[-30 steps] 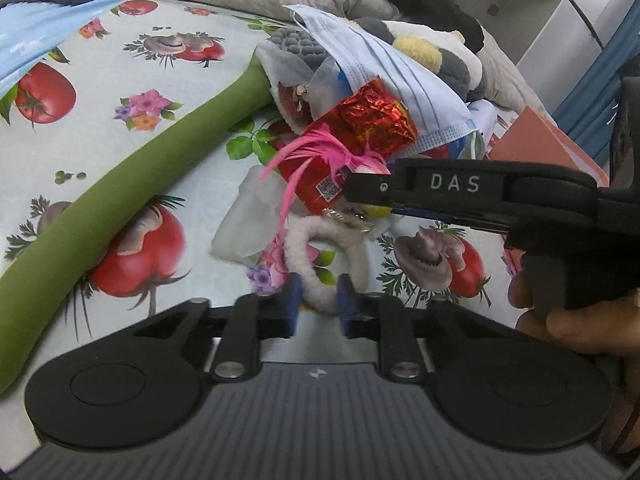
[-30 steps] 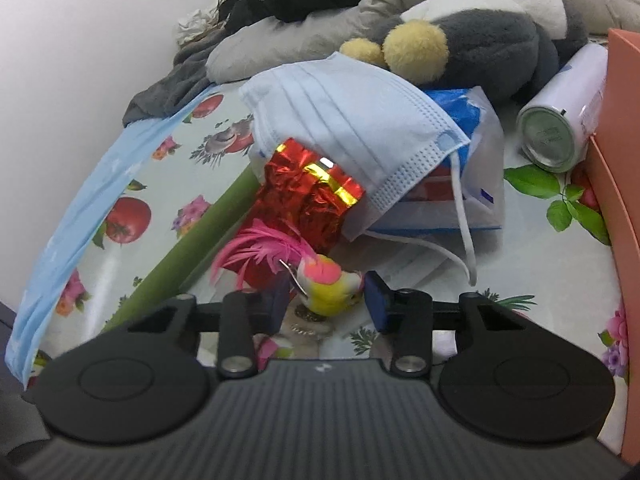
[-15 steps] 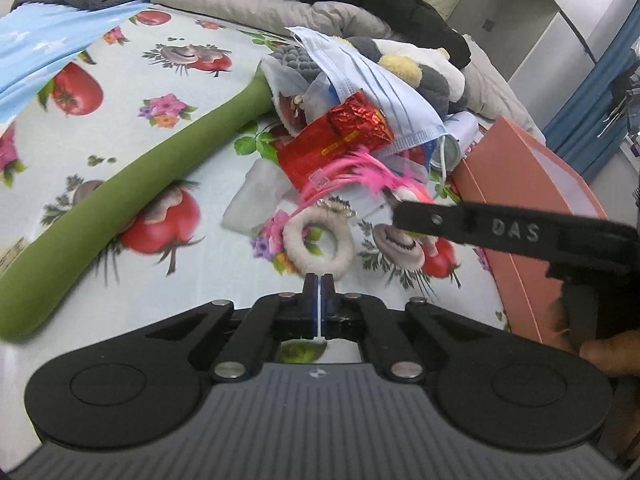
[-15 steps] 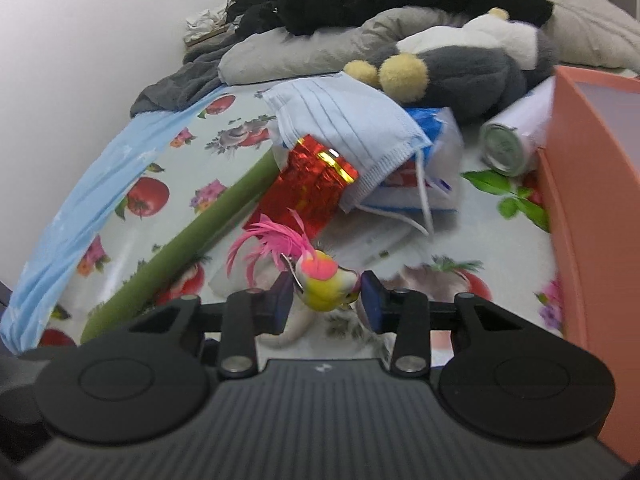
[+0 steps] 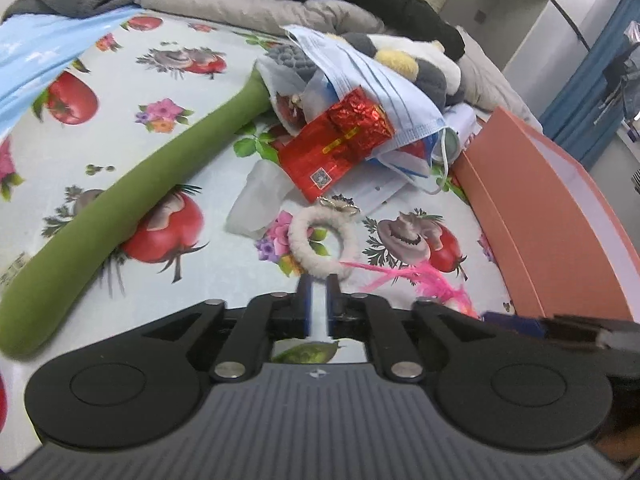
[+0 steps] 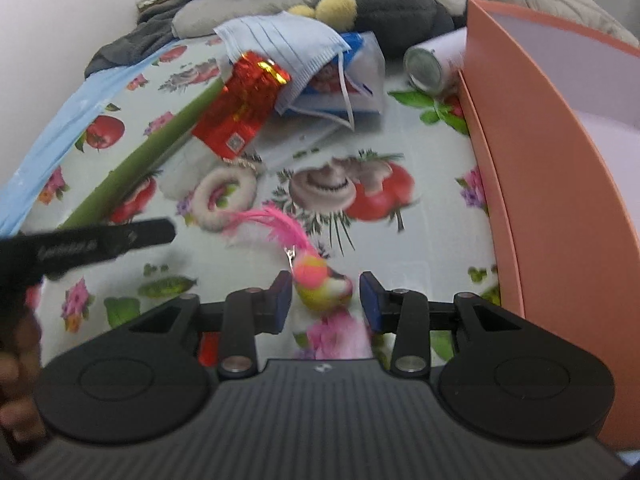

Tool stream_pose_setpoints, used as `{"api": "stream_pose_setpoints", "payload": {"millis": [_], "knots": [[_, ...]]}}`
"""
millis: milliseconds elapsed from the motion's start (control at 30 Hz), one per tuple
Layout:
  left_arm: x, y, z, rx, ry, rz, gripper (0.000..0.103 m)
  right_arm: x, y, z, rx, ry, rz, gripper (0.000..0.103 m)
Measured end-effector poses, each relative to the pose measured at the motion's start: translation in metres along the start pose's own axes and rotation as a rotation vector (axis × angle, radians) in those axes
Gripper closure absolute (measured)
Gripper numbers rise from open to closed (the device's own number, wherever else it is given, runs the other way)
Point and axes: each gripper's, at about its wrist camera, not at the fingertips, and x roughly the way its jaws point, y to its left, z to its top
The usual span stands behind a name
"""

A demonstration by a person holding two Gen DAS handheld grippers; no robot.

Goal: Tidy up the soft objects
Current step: 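Grasp the white fluffy ring with the left tool while the right tool lifts the bird toy, then carry the bird toy and the fluffy ring over the pink box with both tools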

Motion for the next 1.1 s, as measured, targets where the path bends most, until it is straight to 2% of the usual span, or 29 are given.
{"api": "stream_pose_setpoints", "payload": {"millis": [33, 67, 100, 167, 433, 500, 533, 600, 667, 833, 933, 1033, 1100], "knots": [[0.004, 0.001, 0.002, 0.001, 0.005, 0.001, 0.073, -0.001, -0.001, -0.001, 0.000, 0.007, -0.001, 0.057], [0.007, 0.001, 0.005, 0.004, 0.007, 0.002, 0.059, -0.002, -0.001, -0.003, -0.003, 0.012, -0.005, 0.056], [0.009, 0.000, 0.007, 0.010, 0.002, 0.004, 0.052, -0.004, -0.002, -0.004, -0.009, 0.014, -0.005, 0.055], [0.014, -0.001, 0.012, 0.025, -0.002, 0.007, 0.050, -0.007, -0.002, -0.005, -0.028, 0.009, -0.008, 0.050], [0.042, -0.005, 0.029, 0.031, 0.025, 0.022, 0.049, 0.002, 0.014, 0.005, -0.229, -0.062, -0.047, 0.050], [0.048, -0.007, 0.030, 0.038, 0.033, 0.031, 0.040, 0.010, 0.016, 0.007, -0.245, -0.051, -0.032, 0.051], [0.049, -0.008, 0.031, 0.042, 0.036, 0.032, 0.037, 0.015, 0.018, 0.006, -0.260, -0.040, -0.035, 0.055], [0.052, -0.011, 0.031, 0.059, 0.035, 0.032, 0.032, 0.022, 0.020, 0.006, -0.280, -0.027, -0.036, 0.069], [0.055, -0.015, 0.031, 0.082, 0.035, 0.038, 0.030, 0.024, 0.020, 0.005, -0.287, -0.025, -0.025, 0.071], [0.062, -0.025, 0.029, 0.155, 0.022, 0.071, 0.030, 0.014, 0.014, 0.005, -0.270, -0.050, -0.049, 0.071], [0.066, -0.035, 0.026, 0.222, 0.022, 0.096, 0.035, 0.010, 0.005, 0.004, -0.240, -0.045, -0.065, 0.071], [0.068, -0.045, 0.019, 0.295, 0.017, 0.154, 0.052, 0.009, -0.001, 0.001, -0.223, -0.040, -0.062, 0.071], [0.067, -0.048, 0.017, 0.313, 0.014, 0.157, 0.079, 0.008, -0.002, -0.001, -0.208, -0.031, -0.054, 0.071]]}}
